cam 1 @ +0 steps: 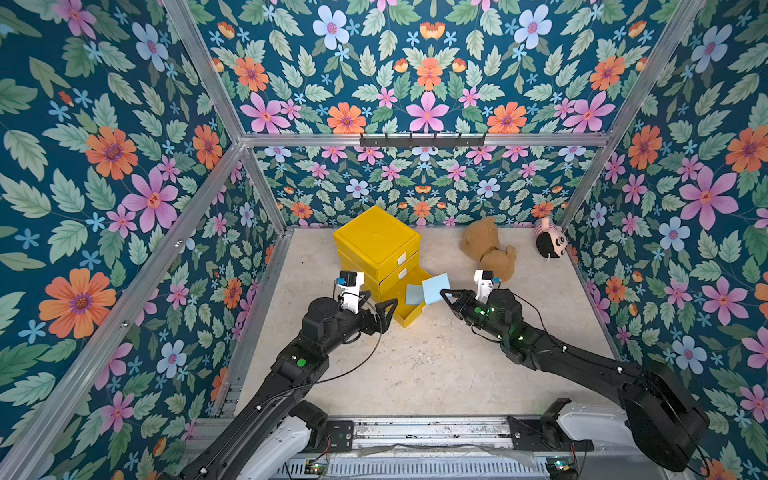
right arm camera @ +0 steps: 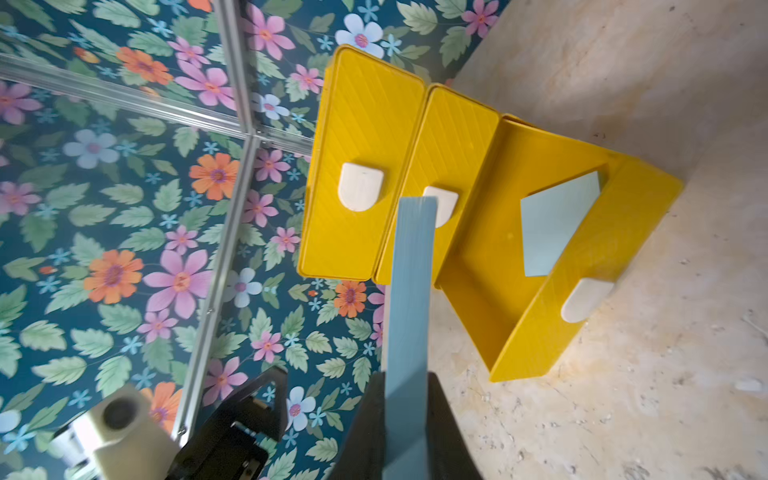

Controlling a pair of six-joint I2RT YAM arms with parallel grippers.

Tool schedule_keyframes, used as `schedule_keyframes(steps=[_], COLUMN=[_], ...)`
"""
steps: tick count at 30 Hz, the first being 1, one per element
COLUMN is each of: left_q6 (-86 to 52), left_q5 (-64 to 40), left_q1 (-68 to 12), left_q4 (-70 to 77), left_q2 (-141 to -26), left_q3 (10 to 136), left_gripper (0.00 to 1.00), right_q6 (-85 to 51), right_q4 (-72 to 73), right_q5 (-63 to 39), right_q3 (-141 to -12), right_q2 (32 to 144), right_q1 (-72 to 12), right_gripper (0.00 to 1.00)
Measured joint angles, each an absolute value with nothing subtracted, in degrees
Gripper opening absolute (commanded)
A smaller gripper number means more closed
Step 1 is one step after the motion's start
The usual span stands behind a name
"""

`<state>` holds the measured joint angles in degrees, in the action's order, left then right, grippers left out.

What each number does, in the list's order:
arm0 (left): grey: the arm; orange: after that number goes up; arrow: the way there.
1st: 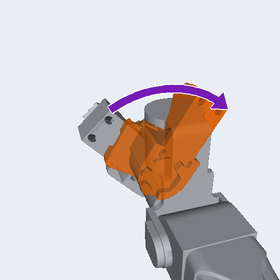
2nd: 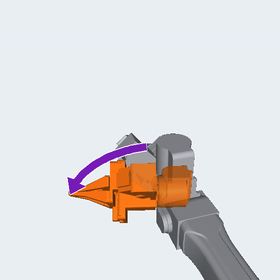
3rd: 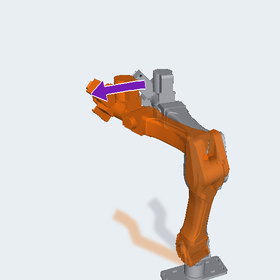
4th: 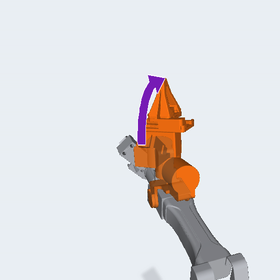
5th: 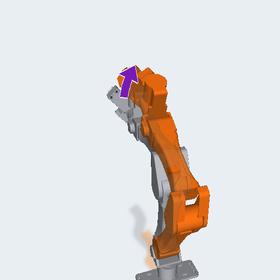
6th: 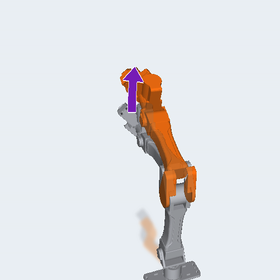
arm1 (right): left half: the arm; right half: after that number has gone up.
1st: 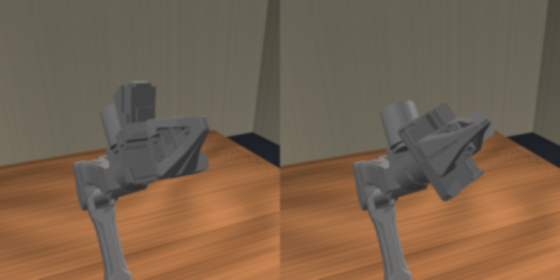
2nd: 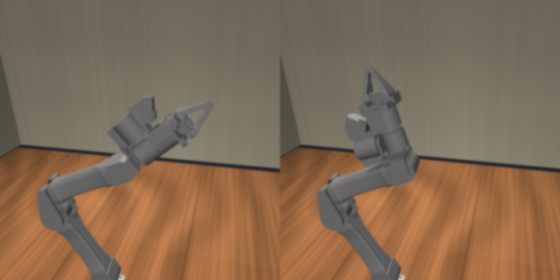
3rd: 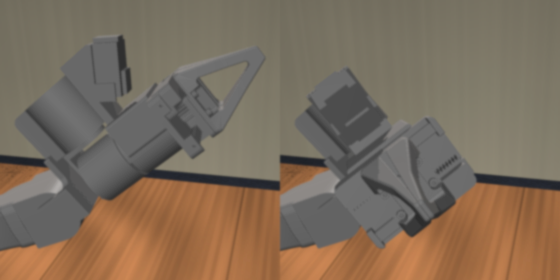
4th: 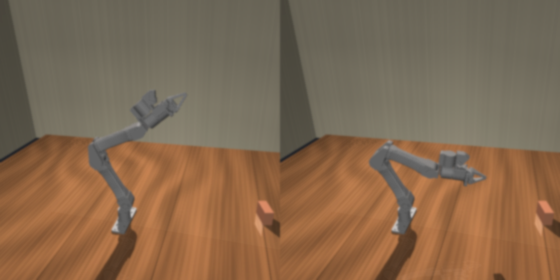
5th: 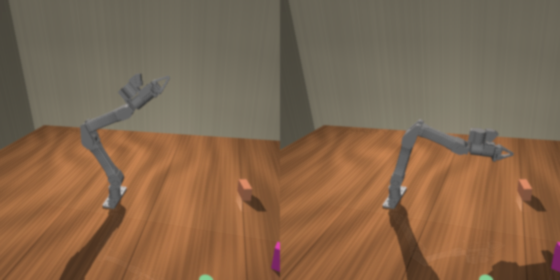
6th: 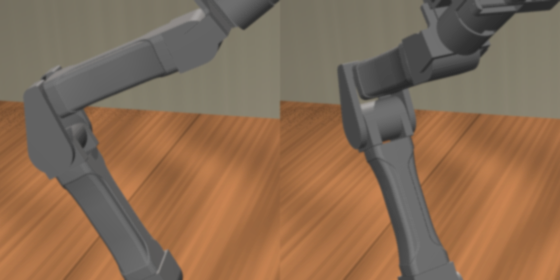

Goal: Please put the sticky notes in the drawer by color
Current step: Pick up the sticky notes from the center of the board, then place the sticky notes in the drawer.

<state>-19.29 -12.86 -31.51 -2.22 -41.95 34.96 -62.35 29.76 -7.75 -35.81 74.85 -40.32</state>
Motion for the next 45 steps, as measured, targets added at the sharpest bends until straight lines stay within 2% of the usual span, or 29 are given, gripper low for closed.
schedule_keyframes(steps=[5, 13, 31, 33, 37, 39, 45], left_q6=[-14.4, -11.9, -10.4, -10.4, -10.4, -10.4, -10.4], left_q5=[-8.6, -7.6, -7.6, -7.6, -7.6, -7.6, -7.4], left_q1=[-31.5, -31.7, -31.7, -31.7, -31.7, -31.7, -31.7], left_q4=[-6.5, -7.5, -6.8, -6.8, -6.9, -6.9, -6.9], left_q2=[-40.9, -41.3, -41.0, -41.0, -41.0, -41.0, -41.0], left_q3=[34.0, 31.3, 30.4, 30.4, 30.4, 30.4, 30.5], left_gripper=[1.0, 1.0, 1.0, 1.0, 1.0, 1.0, 1.0], right_q6=[-61.4, -60.2, -60.6, -60.7, -61.0, -60.9, -60.1], right_q4=[26.2, 23.8, 23.6, 23.6, 23.6, 23.6, 22.5], right_q5=[-9.2, -13.2, -17.6, -18.0, -18.4, -18.3, -17.4], right_q3=[-44.6, -55.7, -68.0, -68.7, -69.4, -69.3, -66.3], right_q2=[84.4, 99.2, 115.0, 116.0, 117.1, 116.8, 112.1], right_q1=[-40.1, -38.9, -38.5, -38.5, -38.5, -38.5, -38.5], right_gripper=[0.0, 0.0, 0.0, 0.05, 0.28, 0.34, 0.4])
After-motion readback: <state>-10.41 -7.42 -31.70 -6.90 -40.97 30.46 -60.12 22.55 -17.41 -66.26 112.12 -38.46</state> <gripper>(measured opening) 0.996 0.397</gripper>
